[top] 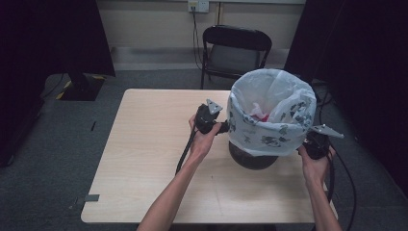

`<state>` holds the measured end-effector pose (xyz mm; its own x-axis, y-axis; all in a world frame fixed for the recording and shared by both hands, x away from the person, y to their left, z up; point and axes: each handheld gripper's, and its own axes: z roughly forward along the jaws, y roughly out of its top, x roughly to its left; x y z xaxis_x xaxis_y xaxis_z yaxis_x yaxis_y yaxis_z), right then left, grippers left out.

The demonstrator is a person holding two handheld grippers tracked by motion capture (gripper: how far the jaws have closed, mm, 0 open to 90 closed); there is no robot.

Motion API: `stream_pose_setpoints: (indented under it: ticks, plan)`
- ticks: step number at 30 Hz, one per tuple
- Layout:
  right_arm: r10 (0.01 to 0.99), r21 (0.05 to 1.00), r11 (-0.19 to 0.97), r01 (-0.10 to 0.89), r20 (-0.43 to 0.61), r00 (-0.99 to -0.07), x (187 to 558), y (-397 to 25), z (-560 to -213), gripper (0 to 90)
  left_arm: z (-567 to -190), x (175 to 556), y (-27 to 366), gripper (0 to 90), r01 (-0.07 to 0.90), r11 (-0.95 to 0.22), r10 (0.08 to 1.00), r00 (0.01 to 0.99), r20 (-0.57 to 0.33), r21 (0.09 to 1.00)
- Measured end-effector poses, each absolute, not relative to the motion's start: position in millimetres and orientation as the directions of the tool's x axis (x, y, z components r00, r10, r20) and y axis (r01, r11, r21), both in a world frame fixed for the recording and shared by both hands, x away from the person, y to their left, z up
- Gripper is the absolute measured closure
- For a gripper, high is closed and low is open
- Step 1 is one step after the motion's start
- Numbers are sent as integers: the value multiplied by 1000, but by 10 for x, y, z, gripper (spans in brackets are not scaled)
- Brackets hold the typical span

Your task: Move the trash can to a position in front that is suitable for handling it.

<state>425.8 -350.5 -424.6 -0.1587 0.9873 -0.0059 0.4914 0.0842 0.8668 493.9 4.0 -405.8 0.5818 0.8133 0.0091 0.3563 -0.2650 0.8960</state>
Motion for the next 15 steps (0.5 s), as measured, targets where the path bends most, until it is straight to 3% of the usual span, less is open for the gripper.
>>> stream_pose_setpoints:
  ticks: [2,4,7,15]
  plan:
    - [984,872,89,482,-1,-180,4257,-3463,-4256,447,-4046,4934,70,362,373,-269,806,592,-4,888]
    - [980,869,58,491,43,-193,4261,-3435,-4267,474,-4018,4919,132,366,353,-309,799,600,40,883]
    - [972,867,53,496,70,-226,4255,-3395,-4270,474,-4028,4913,202,410,361,-294,794,608,15,885]
    - [952,870,72,488,86,-294,4168,-3210,-4280,481,-4063,4770,507,431,369,-269,789,614,-15,890]
